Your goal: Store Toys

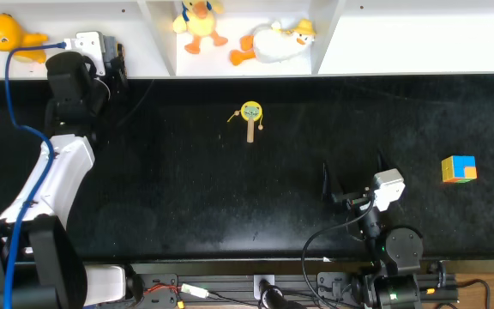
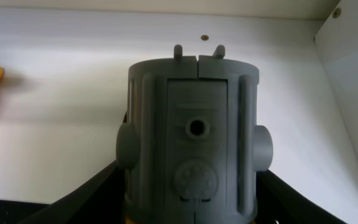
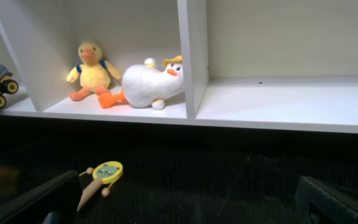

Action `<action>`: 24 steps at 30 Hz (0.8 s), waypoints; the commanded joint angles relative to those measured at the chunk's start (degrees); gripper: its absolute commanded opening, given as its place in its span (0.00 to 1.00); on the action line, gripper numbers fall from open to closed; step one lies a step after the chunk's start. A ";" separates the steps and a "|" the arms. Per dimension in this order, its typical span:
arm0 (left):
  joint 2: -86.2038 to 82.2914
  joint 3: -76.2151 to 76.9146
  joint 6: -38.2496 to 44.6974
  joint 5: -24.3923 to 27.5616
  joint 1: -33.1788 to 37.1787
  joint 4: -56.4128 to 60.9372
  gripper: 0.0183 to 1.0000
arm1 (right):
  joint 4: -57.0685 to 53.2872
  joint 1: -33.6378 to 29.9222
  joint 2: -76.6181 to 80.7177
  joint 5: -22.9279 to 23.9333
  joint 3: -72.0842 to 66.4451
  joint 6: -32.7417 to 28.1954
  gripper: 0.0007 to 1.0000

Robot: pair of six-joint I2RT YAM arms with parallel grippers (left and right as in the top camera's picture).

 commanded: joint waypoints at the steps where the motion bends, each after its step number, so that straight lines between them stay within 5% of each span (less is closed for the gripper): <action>1: 0.68 0.52 1.42 0.98 0.04 1.20 0.37 | 0.22 0.46 -0.46 0.31 -0.74 0.24 1.00; 14: 4.02 0.52 1.60 1.42 0.04 5.51 0.39 | 0.22 0.46 -0.46 0.31 -0.74 0.24 1.00; 24: 4.02 0.52 1.60 1.40 0.04 5.90 0.79 | 0.22 0.46 -0.46 0.31 -0.74 0.24 1.00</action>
